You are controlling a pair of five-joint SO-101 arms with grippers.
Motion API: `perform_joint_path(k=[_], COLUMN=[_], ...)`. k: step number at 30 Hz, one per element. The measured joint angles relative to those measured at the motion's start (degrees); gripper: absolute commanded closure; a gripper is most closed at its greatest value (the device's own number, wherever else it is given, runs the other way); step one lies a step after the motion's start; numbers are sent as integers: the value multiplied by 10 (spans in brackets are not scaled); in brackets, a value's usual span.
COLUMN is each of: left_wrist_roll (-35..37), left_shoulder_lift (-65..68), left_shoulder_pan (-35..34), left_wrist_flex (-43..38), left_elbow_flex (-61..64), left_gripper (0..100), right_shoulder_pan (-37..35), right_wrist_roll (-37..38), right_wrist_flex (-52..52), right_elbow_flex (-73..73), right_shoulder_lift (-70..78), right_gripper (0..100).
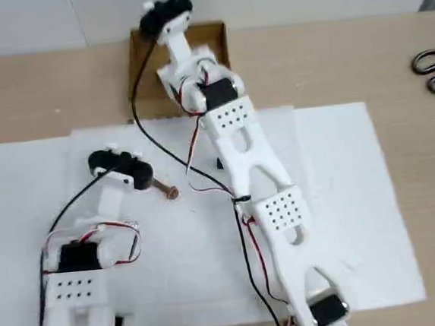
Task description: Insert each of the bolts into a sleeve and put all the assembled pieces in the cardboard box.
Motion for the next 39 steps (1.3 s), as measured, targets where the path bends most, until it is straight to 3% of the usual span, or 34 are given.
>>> perform_joint_path(k=[8, 14, 21, 28, 34, 39], left_wrist_roll=[0, 0, 0, 0, 0, 0], left_shoulder_lift=[0, 0, 0, 0, 0, 0], left_shoulder_pan=[0, 0, 0, 0, 0, 0], left_wrist_flex=[0, 0, 0, 0, 0, 0], left_elbow_flex=[0, 0, 0, 0, 0, 0], left_gripper=[995, 995, 995, 995, 995, 995], right_shoulder_pan=[2, 1, 4, 4, 4, 18], right_wrist_roll=[0, 0, 1, 11, 171, 290], right_wrist_flex=[231, 347, 366, 366, 366, 366], right_elbow_flex=[-46, -47, -31, 181, 406, 481], right_shoulder_lift=[-23, -67, -85, -207, -296, -308], right_gripper=[829, 829, 830, 830, 830, 830])
